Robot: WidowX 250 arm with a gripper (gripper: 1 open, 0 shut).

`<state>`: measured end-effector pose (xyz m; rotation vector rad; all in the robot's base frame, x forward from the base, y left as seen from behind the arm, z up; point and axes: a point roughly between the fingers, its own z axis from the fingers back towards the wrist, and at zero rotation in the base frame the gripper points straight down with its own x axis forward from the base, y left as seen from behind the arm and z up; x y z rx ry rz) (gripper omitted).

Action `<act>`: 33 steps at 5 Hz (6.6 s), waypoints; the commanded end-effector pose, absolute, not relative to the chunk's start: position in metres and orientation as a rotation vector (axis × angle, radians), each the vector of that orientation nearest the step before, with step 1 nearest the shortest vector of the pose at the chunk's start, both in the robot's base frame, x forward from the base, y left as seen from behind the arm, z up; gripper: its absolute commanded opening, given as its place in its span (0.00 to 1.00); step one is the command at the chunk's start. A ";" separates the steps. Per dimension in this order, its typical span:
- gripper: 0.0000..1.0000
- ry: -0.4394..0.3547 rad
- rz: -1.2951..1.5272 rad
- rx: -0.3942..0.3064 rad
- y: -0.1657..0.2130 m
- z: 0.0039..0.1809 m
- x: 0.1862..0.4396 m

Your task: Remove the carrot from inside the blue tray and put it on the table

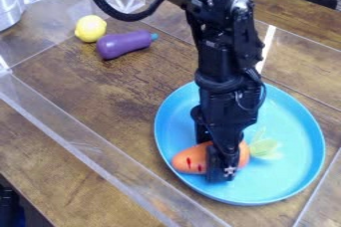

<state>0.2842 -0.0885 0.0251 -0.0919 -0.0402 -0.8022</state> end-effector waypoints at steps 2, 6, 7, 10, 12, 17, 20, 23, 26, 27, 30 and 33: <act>0.00 -0.082 -0.808 -0.065 -0.084 0.052 0.286; 0.00 -0.088 -0.824 -0.036 -0.077 0.072 0.283; 0.00 -0.088 -0.829 -0.033 -0.076 0.074 0.283; 0.00 -0.085 -0.837 -0.028 -0.071 0.075 0.284; 0.00 -0.084 -0.839 -0.023 -0.067 0.078 0.284; 0.00 -0.071 -0.845 -0.003 -0.056 0.090 0.281; 0.00 -0.056 -0.843 0.051 -0.041 0.120 0.280; 0.00 0.011 -0.817 0.122 -0.002 0.139 0.282; 0.00 0.059 -0.717 0.194 0.026 0.149 0.253; 0.00 0.070 -0.688 0.209 0.038 0.147 0.255; 0.00 0.077 -0.711 0.250 0.041 0.119 0.260; 1.00 0.092 -0.735 0.309 0.045 0.092 0.266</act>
